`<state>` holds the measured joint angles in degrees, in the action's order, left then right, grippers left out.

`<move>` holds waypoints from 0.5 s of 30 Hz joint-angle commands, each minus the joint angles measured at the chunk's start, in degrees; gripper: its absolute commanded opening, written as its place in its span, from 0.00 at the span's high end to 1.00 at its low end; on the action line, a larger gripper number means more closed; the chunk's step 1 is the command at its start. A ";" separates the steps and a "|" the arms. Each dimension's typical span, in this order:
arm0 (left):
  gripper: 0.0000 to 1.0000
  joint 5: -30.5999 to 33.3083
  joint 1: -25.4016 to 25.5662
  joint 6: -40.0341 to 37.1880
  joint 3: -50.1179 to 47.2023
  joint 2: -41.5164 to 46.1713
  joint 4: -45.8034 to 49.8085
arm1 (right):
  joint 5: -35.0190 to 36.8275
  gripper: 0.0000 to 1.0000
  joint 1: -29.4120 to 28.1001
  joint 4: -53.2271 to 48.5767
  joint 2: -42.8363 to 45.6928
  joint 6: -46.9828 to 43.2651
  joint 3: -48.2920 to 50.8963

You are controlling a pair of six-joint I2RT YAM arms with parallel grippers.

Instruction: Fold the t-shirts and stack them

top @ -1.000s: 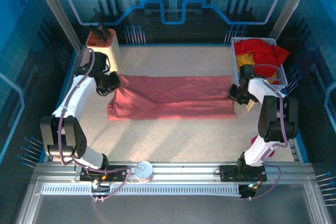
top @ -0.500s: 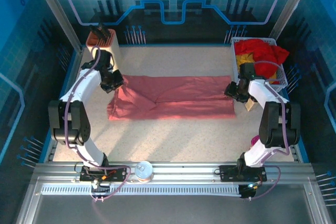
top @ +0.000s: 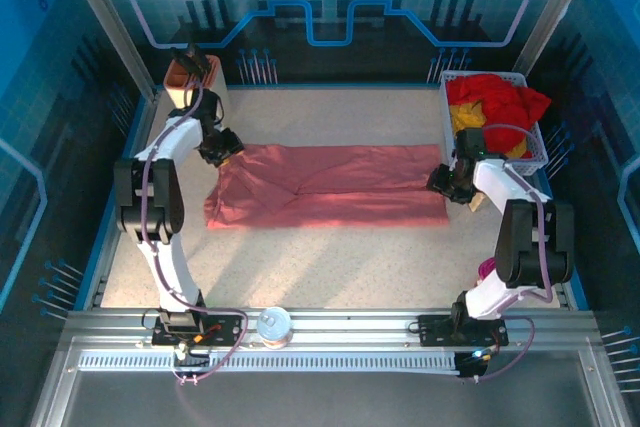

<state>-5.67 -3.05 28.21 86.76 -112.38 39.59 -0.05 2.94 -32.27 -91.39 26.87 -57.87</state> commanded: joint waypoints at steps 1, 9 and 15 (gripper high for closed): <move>0.46 -2.40 -0.80 -0.95 -1.02 2.68 -0.24 | -1.44 0.48 -0.67 0.43 2.65 -0.94 1.46; 0.42 -9.75 3.04 6.68 -20.32 17.60 -5.99 | -3.10 0.48 -1.01 0.37 5.29 -0.43 2.70; 0.42 -11.08 8.13 15.96 -35.72 27.67 -15.36 | -4.07 0.47 -1.79 0.37 5.27 -0.33 2.38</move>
<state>-14.35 3.40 37.87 55.55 -87.61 29.89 -2.68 2.20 -31.97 -86.98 26.89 -55.88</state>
